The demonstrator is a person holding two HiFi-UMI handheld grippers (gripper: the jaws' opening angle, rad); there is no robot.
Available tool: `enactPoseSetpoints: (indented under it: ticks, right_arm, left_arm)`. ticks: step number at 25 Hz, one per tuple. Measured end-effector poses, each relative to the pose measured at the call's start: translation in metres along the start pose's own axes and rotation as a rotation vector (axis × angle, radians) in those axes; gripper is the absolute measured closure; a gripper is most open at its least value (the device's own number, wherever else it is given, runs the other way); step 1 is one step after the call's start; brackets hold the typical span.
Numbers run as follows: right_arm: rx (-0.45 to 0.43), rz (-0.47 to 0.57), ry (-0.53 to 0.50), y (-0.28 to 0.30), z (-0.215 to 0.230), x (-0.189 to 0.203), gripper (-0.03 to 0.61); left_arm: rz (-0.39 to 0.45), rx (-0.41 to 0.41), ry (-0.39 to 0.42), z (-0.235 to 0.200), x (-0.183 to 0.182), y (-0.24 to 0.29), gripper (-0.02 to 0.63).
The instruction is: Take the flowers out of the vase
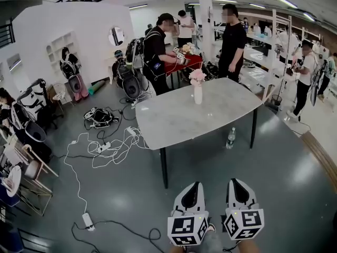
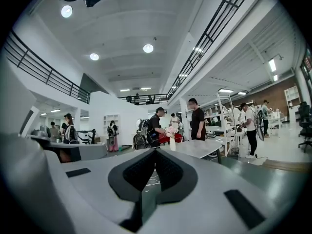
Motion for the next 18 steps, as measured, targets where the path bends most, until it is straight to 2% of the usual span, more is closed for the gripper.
enactPoseSetpoints:
  ticks: [18]
  right_arm:
    - [-0.063,-0.016,0.003,0.140,0.081,-0.049,0.563]
  left_arm:
    - [0.005,-0.036,0.067,0.004,-0.027,0.160,0.612]
Point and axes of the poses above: the fingertips, and each gripper's own axes: y forward along the fingers, z to its right, x out of its underside, the point moved 7 cm from there along -y, backward along the fingers, and after that the axes turned 10 degrees about y, right-handed, at the moved point
